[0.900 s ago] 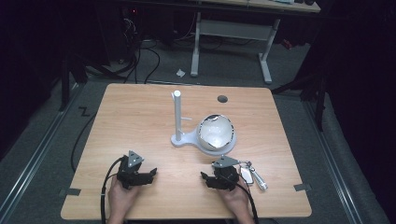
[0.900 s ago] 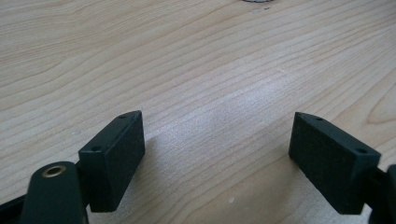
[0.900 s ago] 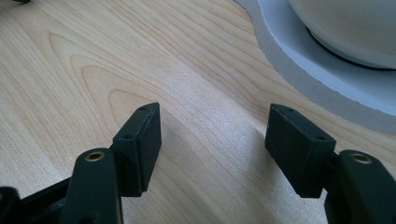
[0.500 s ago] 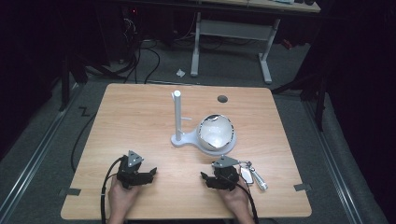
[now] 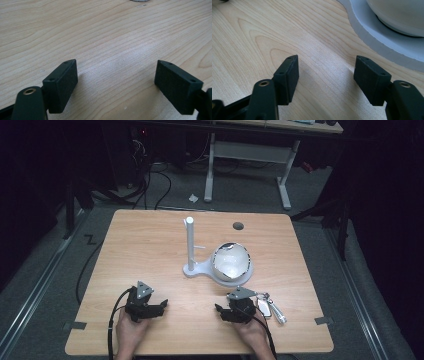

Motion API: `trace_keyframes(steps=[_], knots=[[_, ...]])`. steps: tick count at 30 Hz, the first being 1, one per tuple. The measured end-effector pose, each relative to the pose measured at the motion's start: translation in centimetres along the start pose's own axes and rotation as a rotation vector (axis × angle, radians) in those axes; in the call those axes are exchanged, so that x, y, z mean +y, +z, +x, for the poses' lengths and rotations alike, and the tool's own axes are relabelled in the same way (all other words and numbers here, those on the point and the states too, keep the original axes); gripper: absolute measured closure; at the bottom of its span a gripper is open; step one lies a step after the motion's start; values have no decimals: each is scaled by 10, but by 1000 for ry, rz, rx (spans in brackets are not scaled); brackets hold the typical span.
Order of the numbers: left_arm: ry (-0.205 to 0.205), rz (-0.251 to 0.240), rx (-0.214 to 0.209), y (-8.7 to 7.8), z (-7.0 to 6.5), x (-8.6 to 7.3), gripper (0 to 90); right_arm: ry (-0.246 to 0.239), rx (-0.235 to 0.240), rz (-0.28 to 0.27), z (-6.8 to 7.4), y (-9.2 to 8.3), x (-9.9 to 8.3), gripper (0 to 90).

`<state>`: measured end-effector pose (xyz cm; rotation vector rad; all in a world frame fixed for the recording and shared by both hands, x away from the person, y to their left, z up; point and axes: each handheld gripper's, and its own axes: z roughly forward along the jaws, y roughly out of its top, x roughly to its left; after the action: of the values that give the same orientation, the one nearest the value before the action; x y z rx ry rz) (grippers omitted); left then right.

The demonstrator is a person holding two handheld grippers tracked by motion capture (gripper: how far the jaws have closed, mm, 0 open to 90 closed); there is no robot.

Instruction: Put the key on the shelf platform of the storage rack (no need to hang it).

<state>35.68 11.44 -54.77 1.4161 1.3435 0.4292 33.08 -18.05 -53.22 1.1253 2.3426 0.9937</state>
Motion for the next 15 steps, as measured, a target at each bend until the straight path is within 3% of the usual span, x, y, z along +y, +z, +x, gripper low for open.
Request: trace_keyframes(steps=[11,15], knots=[[4,5,-4,-1,0,0,188,9,-12,3,1,0,1,390],[3,2,-4,0,0,0,187,18,-25,4,0,0,1,430]])
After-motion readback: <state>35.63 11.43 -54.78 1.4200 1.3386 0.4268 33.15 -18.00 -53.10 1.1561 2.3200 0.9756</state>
